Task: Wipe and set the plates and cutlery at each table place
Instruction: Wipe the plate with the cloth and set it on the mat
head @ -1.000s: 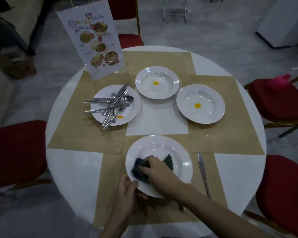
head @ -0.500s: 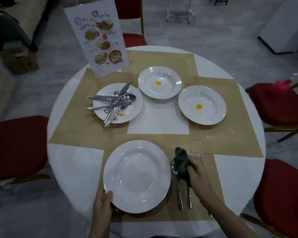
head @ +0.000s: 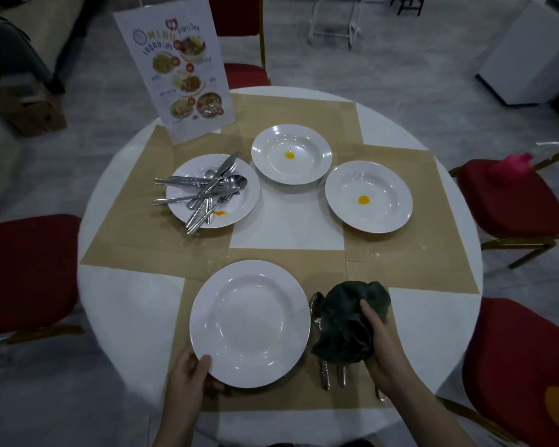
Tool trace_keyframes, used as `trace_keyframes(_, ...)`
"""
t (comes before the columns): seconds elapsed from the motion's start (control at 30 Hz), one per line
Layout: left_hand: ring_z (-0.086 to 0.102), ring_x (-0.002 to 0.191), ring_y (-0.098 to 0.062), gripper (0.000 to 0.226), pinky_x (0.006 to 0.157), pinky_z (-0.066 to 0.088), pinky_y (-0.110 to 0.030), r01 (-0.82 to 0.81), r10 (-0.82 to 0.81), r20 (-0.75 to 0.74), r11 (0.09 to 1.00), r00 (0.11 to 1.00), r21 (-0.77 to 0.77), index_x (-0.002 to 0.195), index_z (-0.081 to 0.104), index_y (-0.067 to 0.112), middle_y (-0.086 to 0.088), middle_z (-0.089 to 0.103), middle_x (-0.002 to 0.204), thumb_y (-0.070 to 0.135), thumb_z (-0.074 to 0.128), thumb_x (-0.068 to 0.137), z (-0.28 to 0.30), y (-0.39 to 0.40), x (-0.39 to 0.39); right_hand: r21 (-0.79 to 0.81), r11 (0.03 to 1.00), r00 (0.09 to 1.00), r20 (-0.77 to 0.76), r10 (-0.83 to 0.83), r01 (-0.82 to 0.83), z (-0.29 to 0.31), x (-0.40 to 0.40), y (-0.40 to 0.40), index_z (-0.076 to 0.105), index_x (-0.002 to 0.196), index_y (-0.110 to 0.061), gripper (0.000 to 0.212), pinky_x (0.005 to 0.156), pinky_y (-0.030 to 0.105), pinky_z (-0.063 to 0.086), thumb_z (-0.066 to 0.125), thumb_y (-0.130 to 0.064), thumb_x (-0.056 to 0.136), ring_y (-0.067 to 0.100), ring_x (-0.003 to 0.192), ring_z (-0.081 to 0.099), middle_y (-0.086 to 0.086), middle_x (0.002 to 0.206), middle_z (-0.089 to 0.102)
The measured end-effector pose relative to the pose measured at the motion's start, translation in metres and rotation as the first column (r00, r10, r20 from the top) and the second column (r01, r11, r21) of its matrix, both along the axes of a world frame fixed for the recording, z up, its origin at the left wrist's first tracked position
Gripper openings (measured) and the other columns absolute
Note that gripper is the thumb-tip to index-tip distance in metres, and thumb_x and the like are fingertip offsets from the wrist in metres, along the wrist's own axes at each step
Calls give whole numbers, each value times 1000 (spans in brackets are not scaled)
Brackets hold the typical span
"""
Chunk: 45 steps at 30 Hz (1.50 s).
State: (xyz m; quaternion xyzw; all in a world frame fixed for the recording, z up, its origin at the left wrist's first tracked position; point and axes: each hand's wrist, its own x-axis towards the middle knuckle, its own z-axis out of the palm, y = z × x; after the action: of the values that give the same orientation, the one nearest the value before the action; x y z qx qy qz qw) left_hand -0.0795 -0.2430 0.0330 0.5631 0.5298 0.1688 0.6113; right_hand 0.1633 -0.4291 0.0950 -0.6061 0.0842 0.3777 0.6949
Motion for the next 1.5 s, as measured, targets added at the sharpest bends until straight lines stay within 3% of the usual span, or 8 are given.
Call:
trace_keyframes(0.1,66,53,-31,12,56,55,-28,5,-1,-84,999,996,40,95,63,20,-19,69,71,9,60,92,0,0,3,-89,996,999,33,-15,18,-5,5,-9,61,121,-22,34,87,40,53,55,-40,93,23,108,64,4,117,69)
trace_keyframes(0.2,65,78,-31,8,75,52,-41,-57,97,-213,981,972,187,87,59,26,-9,68,87,20,64,90,5,4,3,-147,989,996,79,30,-18,-5,13,-15,55,131,-20,55,88,40,54,54,-54,88,25,112,63,6,124,66)
trace_keyframes(0.33,55,89,-26,12,78,45,-38,-82,197,-279,923,940,375,104,55,15,-5,56,103,14,58,92,24,5,10,-153,987,998,41,49,-42,-8,26,-23,52,134,-21,54,79,35,54,49,-55,92,25,111,62,6,124,64)
trace_keyframes(0.57,54,89,-20,20,74,50,-35,101,87,-325,849,942,519,104,54,21,-2,51,107,6,56,91,42,-30,48,-64,979,981,-38,193,-195,3,46,-33,57,126,-15,30,81,35,53,45,-21,99,25,108,64,10,119,67)
trace_keyframes(0.87,58,89,-6,13,76,46,-15,213,-62,-333,872,941,441,98,60,22,9,61,97,11,56,93,56,-121,123,-128,892,890,93,446,-434,11,92,-66,64,120,-23,34,88,35,56,57,-41,92,15,103,68,-1,113,71)
trace_keyframes(1.03,59,78,-7,20,70,49,-25,239,-139,-282,901,949,362,88,58,27,4,61,88,6,57,90,52,-162,157,-163,877,883,60,466,-452,11,121,-85,66,114,-17,28,83,38,58,56,-35,95,21,97,69,5,107,73)
trace_keyframes(1.33,59,76,-1,15,62,44,-12,258,-200,-208,917,957,304,91,61,25,9,64,86,11,55,92,44,-162,212,-281,838,857,91,508,-467,17,164,-82,61,117,-14,22,75,27,54,56,-22,97,20,100,65,7,112,67)
trace_keyframes(1.5,59,84,2,11,67,44,-8,212,-167,-174,934,971,289,96,61,23,15,61,90,16,52,95,45,-144,245,-273,829,822,177,541,-488,32,192,-61,66,107,-16,17,70,24,55,62,-23,93,14,89,70,0,100,73)
